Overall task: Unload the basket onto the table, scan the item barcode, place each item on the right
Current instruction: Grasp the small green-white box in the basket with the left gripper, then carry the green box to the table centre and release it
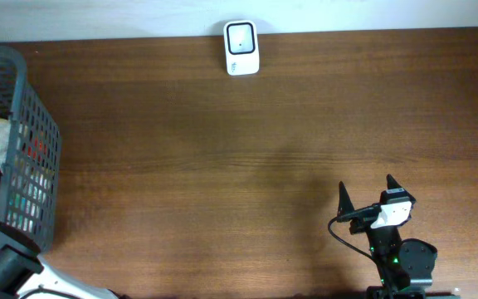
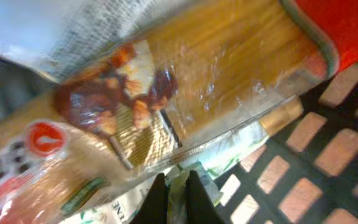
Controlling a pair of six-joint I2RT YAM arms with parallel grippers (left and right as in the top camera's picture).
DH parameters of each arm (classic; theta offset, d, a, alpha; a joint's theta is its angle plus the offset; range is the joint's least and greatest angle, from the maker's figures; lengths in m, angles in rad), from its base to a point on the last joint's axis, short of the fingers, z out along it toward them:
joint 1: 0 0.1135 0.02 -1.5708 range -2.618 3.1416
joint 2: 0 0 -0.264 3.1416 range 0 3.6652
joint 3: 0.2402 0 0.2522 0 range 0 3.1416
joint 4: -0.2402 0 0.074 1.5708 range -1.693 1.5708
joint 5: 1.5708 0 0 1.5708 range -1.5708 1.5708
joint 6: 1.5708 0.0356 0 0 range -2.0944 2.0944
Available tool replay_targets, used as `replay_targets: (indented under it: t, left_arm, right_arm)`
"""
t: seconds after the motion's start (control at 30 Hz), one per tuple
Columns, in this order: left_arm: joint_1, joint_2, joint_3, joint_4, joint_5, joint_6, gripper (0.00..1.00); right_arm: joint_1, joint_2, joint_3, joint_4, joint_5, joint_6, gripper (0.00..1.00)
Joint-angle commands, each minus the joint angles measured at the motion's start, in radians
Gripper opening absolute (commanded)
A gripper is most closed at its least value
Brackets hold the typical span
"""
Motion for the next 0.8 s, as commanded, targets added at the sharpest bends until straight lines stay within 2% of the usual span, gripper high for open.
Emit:
replay_targets:
  t: [0.0,0.13,0.17,0.23,0.33,0.4,0.5,0.6,0.63,0.77]
  left_arm:
    - [-0.013,-0.029,0.243,-0.045,0.008,-0.171,0.00]
    - [-0.076,-0.094,0.631,-0.049,0.014,-0.321,0.00]
    - [-0.126,-0.113,0.749,-0.045,0.071,-0.358,0.00]
    - [-0.271,-0.135,0.830,-0.073,0.206,-0.368,0.00]
    - [-0.568,-0.122,0.770,-0.159,0.217,-0.367,0.00]
    - [-0.778,-0.090,0.658,-0.132,0.215,-0.348,0.00]
    - [-1.001,-0.015,0.484,-0.051,0.198,-0.348,0.00]
    - [-1.181,0.084,0.333,0.044,0.199,-0.350,0.00]
    - [-1.260,0.146,0.296,0.069,0.199,-0.419,0.00]
    - [-1.385,0.275,0.281,0.097,0.206,-0.473,0.00]
  right_arm:
    - [-0.005,-0.004,-0.005,-0.004,-0.013,0.010,0.99]
    - [-0.005,-0.004,-0.005,-0.004,-0.012,0.010,0.99]
    - [-0.005,-0.004,-0.005,-0.004,-0.013,0.010,0.99]
    - [-0.005,-0.004,-0.005,-0.004,-0.013,0.010,0.99]
    - [-0.005,-0.004,-0.005,-0.004,-0.013,0.010,0.99]
    - [-0.005,-0.004,-0.005,-0.004,-0.012,0.010,0.99]
    - [-0.005,-0.004,-0.005,-0.004,-0.013,0.010,0.99]
    - [-0.005,-0.004,-0.005,-0.004,-0.013,0.010,0.99]
    - [-0.005,-0.004,-0.005,-0.004,-0.012,0.010,0.99]
    - [-0.005,-0.004,-0.005,-0.004,-0.013,0.010,0.99]
